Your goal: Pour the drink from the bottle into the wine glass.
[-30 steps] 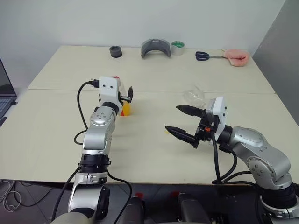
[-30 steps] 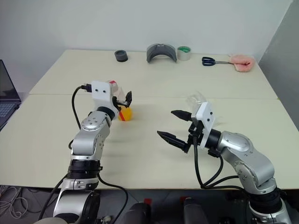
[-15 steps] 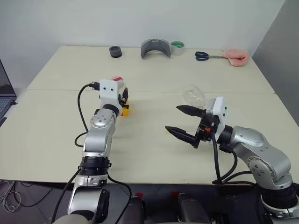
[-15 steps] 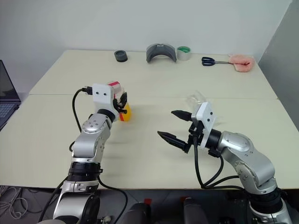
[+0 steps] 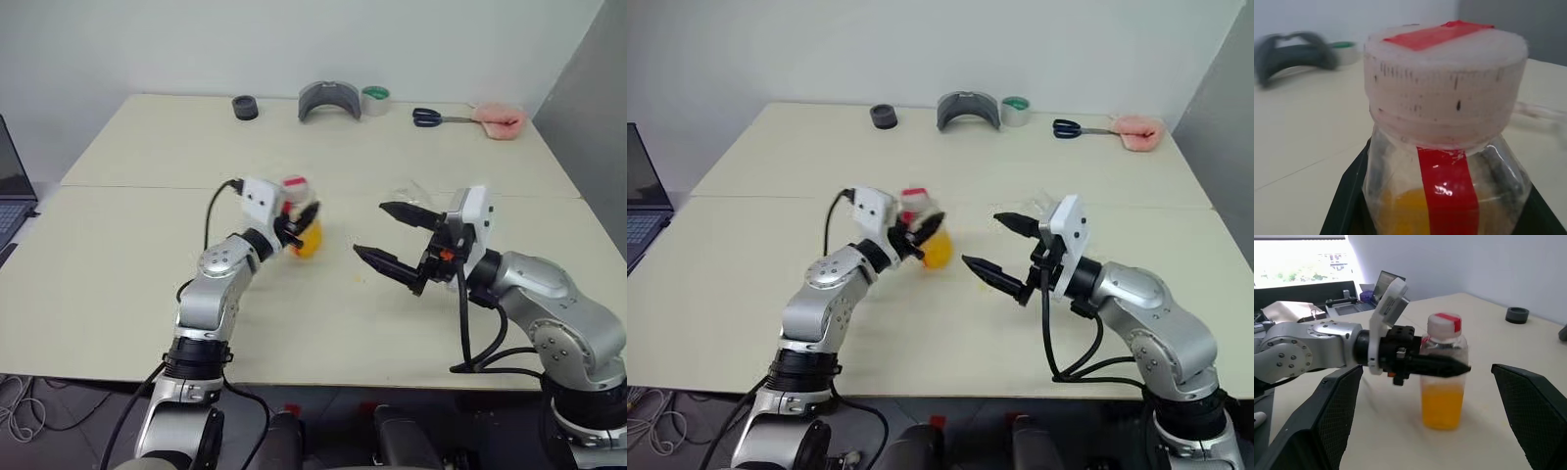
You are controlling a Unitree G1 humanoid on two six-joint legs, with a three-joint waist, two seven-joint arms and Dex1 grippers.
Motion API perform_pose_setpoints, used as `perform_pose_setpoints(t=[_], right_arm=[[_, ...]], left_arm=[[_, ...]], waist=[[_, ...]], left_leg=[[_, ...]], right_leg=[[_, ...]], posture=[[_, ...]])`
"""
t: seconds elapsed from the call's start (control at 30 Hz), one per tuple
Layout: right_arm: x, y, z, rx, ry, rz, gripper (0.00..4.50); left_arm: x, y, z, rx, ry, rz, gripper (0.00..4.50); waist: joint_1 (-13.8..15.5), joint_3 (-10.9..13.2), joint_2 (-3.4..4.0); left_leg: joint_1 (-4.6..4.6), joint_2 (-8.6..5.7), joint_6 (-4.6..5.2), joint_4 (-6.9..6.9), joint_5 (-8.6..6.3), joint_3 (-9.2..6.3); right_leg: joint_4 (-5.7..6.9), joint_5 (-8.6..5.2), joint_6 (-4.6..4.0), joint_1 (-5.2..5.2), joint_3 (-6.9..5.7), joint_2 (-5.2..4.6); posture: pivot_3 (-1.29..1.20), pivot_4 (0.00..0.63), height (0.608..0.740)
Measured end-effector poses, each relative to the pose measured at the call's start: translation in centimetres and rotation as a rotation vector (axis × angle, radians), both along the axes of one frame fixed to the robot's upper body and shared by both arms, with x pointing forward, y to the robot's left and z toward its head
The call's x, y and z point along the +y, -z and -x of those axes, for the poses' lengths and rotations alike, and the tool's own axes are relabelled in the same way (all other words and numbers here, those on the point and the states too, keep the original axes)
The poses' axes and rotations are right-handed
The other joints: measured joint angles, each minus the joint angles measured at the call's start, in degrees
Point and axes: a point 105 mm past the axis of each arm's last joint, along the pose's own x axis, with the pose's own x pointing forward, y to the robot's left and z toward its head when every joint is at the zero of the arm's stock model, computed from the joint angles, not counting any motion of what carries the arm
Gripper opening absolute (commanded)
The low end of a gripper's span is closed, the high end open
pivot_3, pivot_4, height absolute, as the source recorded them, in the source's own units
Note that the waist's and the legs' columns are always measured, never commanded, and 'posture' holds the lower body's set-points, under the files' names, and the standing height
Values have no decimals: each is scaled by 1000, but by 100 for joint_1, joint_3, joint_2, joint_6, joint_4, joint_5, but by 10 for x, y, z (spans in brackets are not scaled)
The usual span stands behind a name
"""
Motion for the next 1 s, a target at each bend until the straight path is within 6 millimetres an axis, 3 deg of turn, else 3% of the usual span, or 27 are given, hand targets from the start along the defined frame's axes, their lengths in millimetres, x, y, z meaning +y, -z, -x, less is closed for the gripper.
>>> perform_pose_setpoints(t=[0.23, 0.33, 0.63, 1.0], right_arm=[[16, -7, -4, -7, 44, 28, 4500], [23, -1, -10, -5, 74, 52, 4500], [34, -3, -22, -12, 128, 24, 4500], [44, 10, -23, 51, 100, 47, 4500]], left_arm=[[-29, -14, 23, -42, 348, -91, 1788], [-31, -10, 25, -34, 410, -101, 1788], [-28, 6, 25, 3, 478, -111, 1788], [-30, 5, 26, -20, 492, -106, 1788]], waist=[[-4, 1, 1], [-8, 1, 1], [-2, 1, 2], [-4, 1, 2]], left_leg=[[0, -1, 2, 0, -1, 0], [-1, -1, 3, 0, -1, 4], [-4, -1, 3, 1, -1, 0], [-3, -1, 5, 1, -2, -1]], right_leg=[[0, 0, 0, 0, 0, 4], [0, 0, 0, -2, 3, 2], [1, 0, 0, -4, 1, 1], [2, 0, 0, -5, 1, 1]], posture=[[0, 150, 740], [0, 150, 740], [0, 150, 740], [0, 150, 740]])
